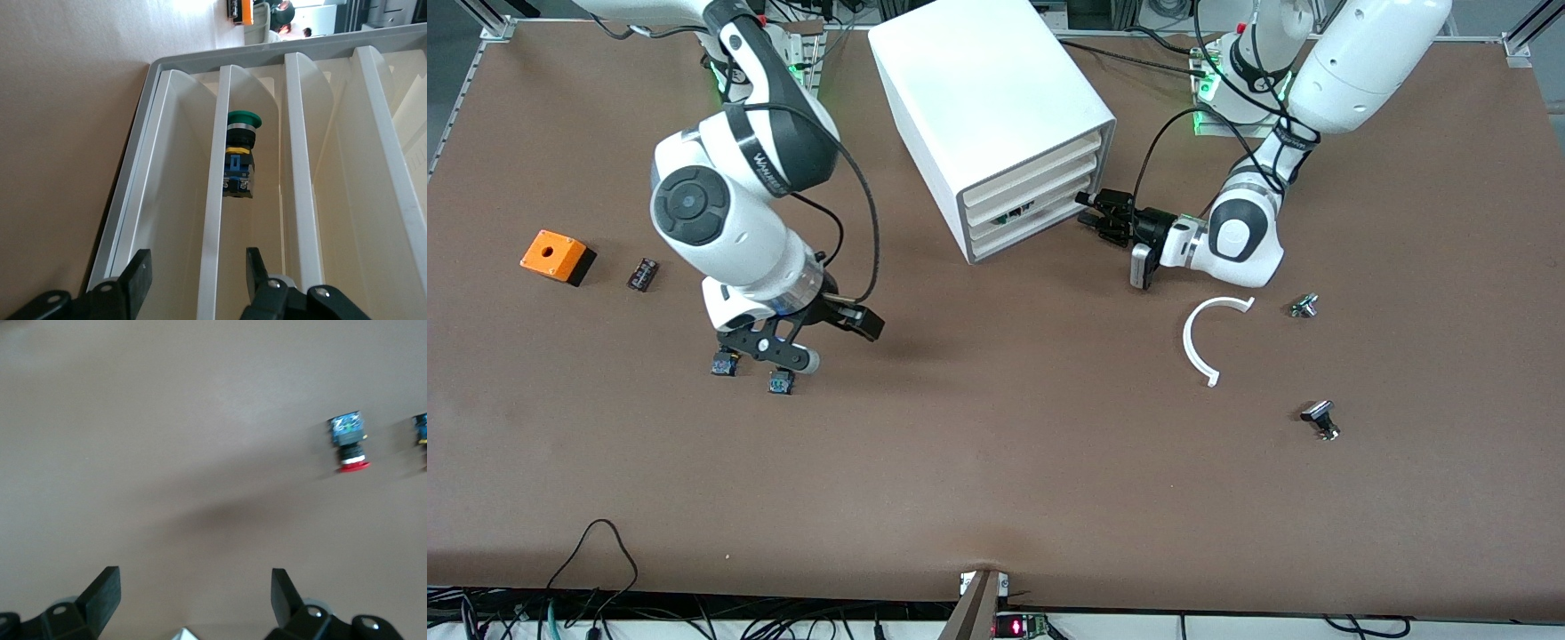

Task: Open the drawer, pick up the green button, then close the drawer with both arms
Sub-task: 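Pull the drawer open with the left gripper while the right gripper approaches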

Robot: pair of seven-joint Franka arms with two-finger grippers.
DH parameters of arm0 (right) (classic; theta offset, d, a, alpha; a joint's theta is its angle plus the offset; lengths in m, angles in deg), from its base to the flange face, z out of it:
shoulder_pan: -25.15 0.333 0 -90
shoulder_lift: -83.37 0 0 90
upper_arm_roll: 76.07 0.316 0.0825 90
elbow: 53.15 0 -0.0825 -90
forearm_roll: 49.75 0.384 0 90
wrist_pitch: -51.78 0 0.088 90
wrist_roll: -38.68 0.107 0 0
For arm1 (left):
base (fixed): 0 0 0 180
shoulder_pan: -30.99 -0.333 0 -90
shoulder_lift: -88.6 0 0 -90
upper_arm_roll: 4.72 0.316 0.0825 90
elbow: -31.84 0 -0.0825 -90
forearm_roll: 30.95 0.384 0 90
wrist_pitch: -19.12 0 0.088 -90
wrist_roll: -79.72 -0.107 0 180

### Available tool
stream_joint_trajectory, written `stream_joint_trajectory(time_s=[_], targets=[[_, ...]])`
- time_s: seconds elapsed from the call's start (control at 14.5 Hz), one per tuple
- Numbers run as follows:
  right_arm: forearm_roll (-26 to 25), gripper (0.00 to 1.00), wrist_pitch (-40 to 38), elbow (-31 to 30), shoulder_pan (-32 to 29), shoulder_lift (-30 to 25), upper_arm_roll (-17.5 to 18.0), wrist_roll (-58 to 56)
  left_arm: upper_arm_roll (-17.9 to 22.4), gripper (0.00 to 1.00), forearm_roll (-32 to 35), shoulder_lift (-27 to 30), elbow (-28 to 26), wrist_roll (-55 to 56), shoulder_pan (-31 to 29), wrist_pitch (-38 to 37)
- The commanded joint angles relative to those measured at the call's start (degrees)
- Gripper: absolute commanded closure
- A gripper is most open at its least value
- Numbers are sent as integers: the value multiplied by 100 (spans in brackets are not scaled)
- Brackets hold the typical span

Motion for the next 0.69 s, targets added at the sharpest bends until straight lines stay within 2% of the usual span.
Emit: stream_joint_trajectory(time_s=[0.0,0.14,0.21,0.28,0.48,0.62], targets=[[66,0,-122,472,159,152,-28,382,-34,38,-459,-19,-52,-254,261,84],[66,0,-123,543,309,161,-37,672,-34,40,-557,-36,-61,-255,358,93],[66,0,-105,578,370,161,-28,839,-34,45,-557,-45,-87,-255,402,93],[66,0,-105,596,440,161,-37,936,-34,56,-557,-54,-139,-255,402,93],[66,0,-61,761,564,239,-37,1129,-34,100,-557,-54,-201,-255,429,93],[57,0,-44,982,660,319,-37,1340,-25,100,-557,-54,-184,-237,429,93]])
